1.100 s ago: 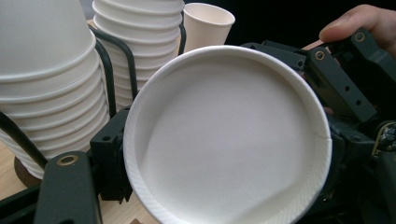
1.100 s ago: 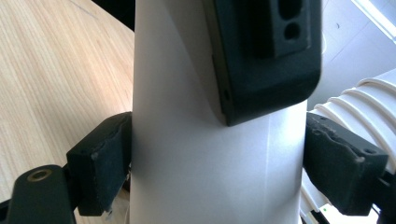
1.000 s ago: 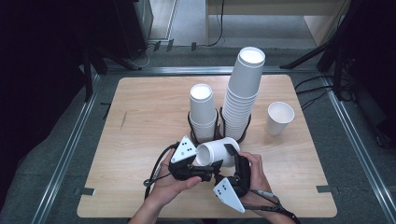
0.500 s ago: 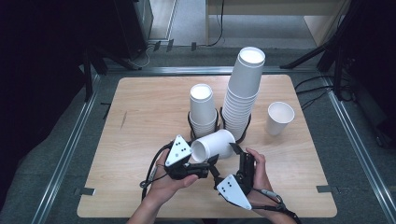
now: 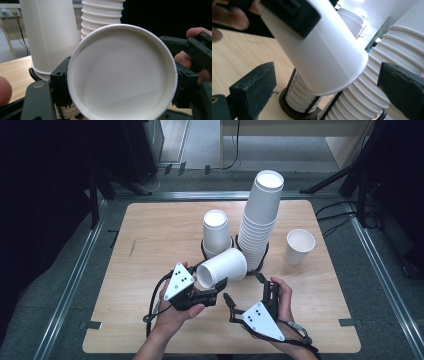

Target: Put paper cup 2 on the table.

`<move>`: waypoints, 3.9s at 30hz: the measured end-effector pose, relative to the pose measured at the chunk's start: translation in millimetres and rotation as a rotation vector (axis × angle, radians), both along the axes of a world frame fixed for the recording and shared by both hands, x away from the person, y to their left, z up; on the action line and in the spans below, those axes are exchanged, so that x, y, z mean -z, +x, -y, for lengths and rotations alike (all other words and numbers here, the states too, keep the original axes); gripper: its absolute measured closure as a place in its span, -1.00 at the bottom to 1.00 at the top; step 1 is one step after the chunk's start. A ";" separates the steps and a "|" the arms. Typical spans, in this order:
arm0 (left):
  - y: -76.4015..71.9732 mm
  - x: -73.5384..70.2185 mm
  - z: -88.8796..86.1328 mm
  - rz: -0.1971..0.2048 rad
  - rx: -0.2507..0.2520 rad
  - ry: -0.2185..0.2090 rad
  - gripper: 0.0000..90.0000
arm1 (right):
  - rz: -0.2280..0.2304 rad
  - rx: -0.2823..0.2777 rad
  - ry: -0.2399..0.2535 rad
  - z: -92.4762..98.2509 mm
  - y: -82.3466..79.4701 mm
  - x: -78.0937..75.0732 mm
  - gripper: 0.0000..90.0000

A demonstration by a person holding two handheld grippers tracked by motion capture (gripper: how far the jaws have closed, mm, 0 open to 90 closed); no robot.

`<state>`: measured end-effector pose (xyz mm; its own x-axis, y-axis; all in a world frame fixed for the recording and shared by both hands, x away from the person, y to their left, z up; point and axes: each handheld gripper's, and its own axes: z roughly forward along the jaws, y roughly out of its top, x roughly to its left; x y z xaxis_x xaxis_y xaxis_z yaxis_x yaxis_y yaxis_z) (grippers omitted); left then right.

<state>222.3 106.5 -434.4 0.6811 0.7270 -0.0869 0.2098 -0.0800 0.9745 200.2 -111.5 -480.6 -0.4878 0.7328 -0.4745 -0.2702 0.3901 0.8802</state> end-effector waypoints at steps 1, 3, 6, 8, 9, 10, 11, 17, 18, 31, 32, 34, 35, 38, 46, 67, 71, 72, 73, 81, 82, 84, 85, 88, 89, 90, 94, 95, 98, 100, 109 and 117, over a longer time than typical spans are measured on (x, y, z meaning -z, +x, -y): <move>0.0 0.5 0.6 0.004 0.009 0.007 -0.49 | -0.009 0.006 0.016 0.3 -0.1 -0.8 -0.92; -0.4 0.8 1.6 0.021 -0.016 0.027 -0.49 | -0.045 -0.002 0.066 2.2 -0.9 -3.2 -0.92; 0.7 1.0 0.9 0.026 -0.035 0.022 -0.49 | -0.072 -0.003 0.109 3.9 -2.2 -5.6 -0.92; 0.7 1.7 0.8 0.041 -0.045 0.018 -0.49 | -0.092 -0.001 0.143 5.3 -2.5 -7.8 -0.92; 0.5 2.5 0.6 0.058 -0.051 -0.003 -0.49 | -0.103 -0.002 0.155 5.9 -2.5 -8.7 -0.92; 0.3 3.7 0.6 0.077 -0.066 -0.036 -0.49 | -0.115 0.004 0.172 6.4 -2.4 -9.7 -0.90; 0.3 4.0 0.5 0.084 -0.068 -0.052 -0.49 | -0.119 0.018 0.179 6.8 -2.2 -10.5 -0.90; -0.8 4.4 -0.1 0.114 -0.066 -0.105 -0.49 | -0.186 0.003 0.258 8.8 -2.8 -16.0 -0.90; -1.1 4.4 0.2 0.118 -0.068 -0.103 -0.49 | -0.202 0.004 0.290 9.8 -2.3 -17.9 -0.90; -2.0 10.4 2.4 0.159 -0.077 -0.153 -0.49 | -0.404 -0.012 0.561 18.8 -0.4 -31.0 -1.00; -2.3 10.8 2.6 0.162 -0.074 -0.162 -0.49 | -0.417 -0.021 0.582 18.6 -0.3 -31.7 -1.00; -2.5 11.4 2.8 0.167 -0.077 -0.167 -0.49 | -0.452 -0.036 0.627 18.4 -0.6 -33.5 -1.00; -2.4 11.6 2.7 0.168 -0.074 -0.167 -0.49 | -0.469 -0.041 0.664 18.0 -0.8 -34.5 -1.00; -2.4 13.7 1.9 0.178 -0.064 -0.165 -0.49 | -0.508 -0.053 0.730 16.5 -1.6 -36.1 -1.00; -2.2 16.4 4.4 0.188 -0.066 -0.178 -0.49 | -0.666 -0.052 0.952 19.6 0.9 -40.0 -1.00; -8.4 18.1 14.9 0.231 -0.037 -0.182 -0.49 | -0.986 -0.104 1.362 8.5 10.9 -37.5 -1.00; -9.1 18.2 15.8 0.237 -0.033 -0.184 -0.49 | -1.023 -0.100 1.395 6.0 13.2 -36.2 -1.00; -9.5 18.3 16.4 0.238 -0.032 -0.184 -0.49 | -1.028 -0.103 1.407 4.9 14.2 -35.7 -1.00; -9.7 18.4 16.8 0.238 -0.029 -0.185 -0.49 | -1.038 -0.103 1.423 3.9 15.0 -35.6 -1.00; -11.4 18.8 18.9 0.244 -0.019 -0.180 -0.49 | -1.080 -0.109 1.488 -1.7 25.1 -32.3 -1.00; -11.7 18.9 19.2 0.245 -0.016 -0.180 -0.49 | -1.083 -0.105 1.499 -2.2 26.6 -31.2 -1.00; -12.2 19.4 20.2 0.243 -0.011 -0.177 -0.49 | -1.097 -0.108 1.518 -2.7 28.9 -30.3 -1.00; -12.4 19.5 20.5 0.242 -0.007 -0.176 -0.49 | -1.105 -0.107 1.528 -2.7 29.9 -30.3 -1.00; -13.1 19.7 21.9 0.245 0.001 -0.181 -0.49 | -1.106 -0.111 1.541 -2.4 32.5 -30.0 -1.00; -13.3 19.7 22.0 0.244 0.004 -0.180 -0.49 | -1.112 -0.115 1.546 -2.3 33.3 -29.8 -1.00; -13.4 19.8 22.2 0.243 0.007 -0.180 -0.49 | -1.117 -0.119 1.549 -2.2 33.9 -29.6 -1.00; -13.7 20.2 22.9 0.241 0.019 -0.181 -0.49 | -1.134 -0.133 1.574 -1.3 36.7 -29.0 -1.00; -13.7 20.4 23.3 0.239 0.021 -0.183 -0.49 | -1.139 -0.137 1.586 -0.9 37.3 -29.3 -1.00; -13.8 21.1 24.0 0.238 0.026 -0.180 -0.49 | -1.150 -0.143 1.601 0.3 38.6 -29.2 -0.99; -13.8 21.5 24.1 0.239 0.032 -0.179 -0.49 | -1.146 -0.142 1.605 1.2 39.3 -28.7 -0.93; -12.6 22.3 23.5 0.226 0.053 -0.191 -0.52 | -1.127 -0.141 1.641 2.3 36.7 -28.0 -0.75; -13.5 16.7 18.1 0.193 0.055 -0.195 -0.74 | -1.048 -0.148 1.617 2.9 32.1 -31.8 -0.69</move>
<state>208.8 88.4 -451.0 0.7364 0.6710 -0.0865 0.0197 0.1065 0.9941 232.4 -114.4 -448.9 -0.1741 0.0425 0.9838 0.5738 -0.8075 0.1364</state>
